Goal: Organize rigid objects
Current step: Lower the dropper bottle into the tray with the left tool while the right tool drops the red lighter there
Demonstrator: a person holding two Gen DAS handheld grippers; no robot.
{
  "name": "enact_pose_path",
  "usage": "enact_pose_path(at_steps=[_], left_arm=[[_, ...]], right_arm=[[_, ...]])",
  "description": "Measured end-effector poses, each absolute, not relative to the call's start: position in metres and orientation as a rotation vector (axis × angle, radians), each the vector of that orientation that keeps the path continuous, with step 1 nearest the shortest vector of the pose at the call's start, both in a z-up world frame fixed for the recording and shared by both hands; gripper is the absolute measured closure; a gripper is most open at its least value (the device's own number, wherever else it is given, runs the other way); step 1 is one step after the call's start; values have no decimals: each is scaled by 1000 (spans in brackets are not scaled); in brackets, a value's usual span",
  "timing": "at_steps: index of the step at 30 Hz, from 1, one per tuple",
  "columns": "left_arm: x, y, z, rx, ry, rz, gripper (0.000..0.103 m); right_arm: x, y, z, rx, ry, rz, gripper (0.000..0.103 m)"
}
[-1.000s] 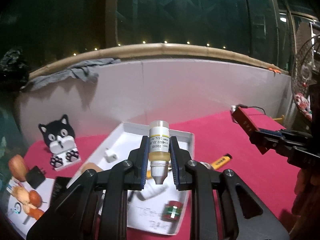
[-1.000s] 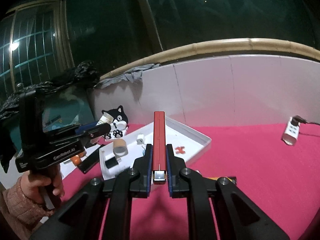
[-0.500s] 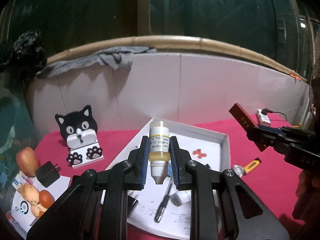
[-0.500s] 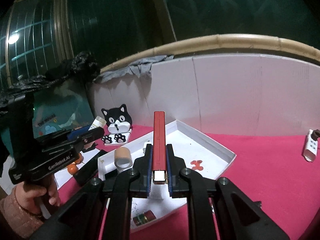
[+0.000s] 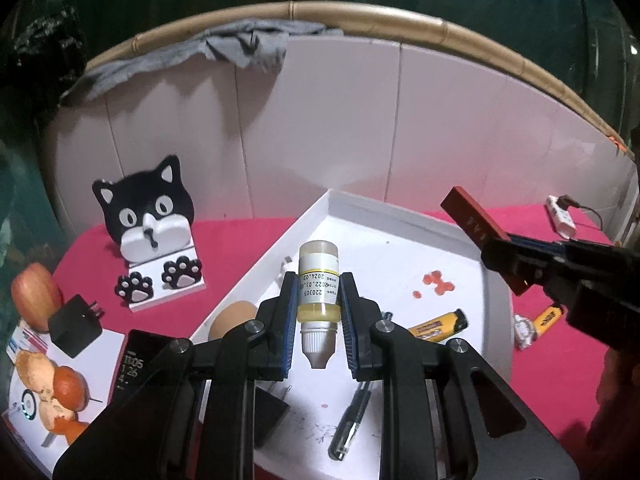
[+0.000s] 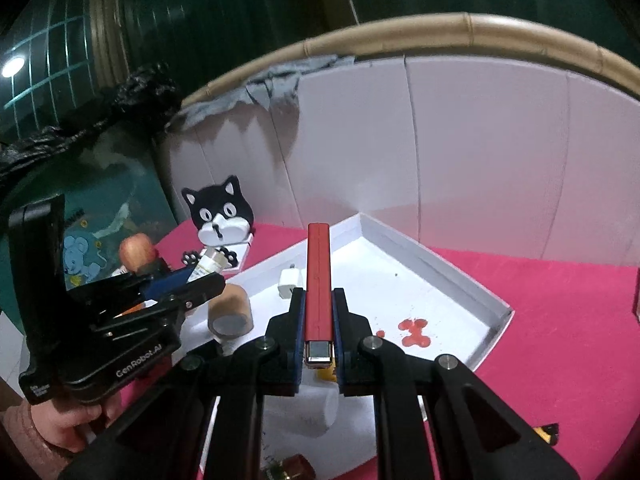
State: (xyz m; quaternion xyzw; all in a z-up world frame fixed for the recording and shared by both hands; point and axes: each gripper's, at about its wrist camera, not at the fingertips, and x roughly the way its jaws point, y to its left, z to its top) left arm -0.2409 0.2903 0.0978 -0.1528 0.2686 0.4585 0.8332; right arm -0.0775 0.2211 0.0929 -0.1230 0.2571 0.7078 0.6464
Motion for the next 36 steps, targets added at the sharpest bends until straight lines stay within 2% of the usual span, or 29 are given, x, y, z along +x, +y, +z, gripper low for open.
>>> enact_pose_path(at_steps=[14,16,17,18,19,20,21,22,23,24,36], left_arm=[[-234,310,75,-393,615,987,83],[-235,308,77,-391,606,999,79],[-236,308,78,-393,601,1002,75],[-238,307,79,-399,594,1004,58],[-239,307,81,-407,587,1004,32],[-241,307,82,-410,578,1019,26],[-246,307,85,-413,561,1036,16],[-248,307,86,-422,552,1032,10],[-251,307,88,-432,548,1030,8],[-253,308,88,-443,553,1030,0],[-265,275,114,-445,428,1008,0]], right_arm=[[-86,250,65,-349,640,1582,92],[-89,251,64,-355,628,1580,91],[-90,250,64,-356,620,1578,89],[-91,249,64,-356,614,1576,83],[-91,248,64,-351,610,1569,61],[-90,245,65,-336,600,1550,38],[-87,242,66,-318,596,1538,28],[-85,240,66,-301,599,1536,8],[-82,238,67,-285,604,1531,0],[-78,235,68,-265,607,1523,0],[-51,180,91,-82,566,1484,0]])
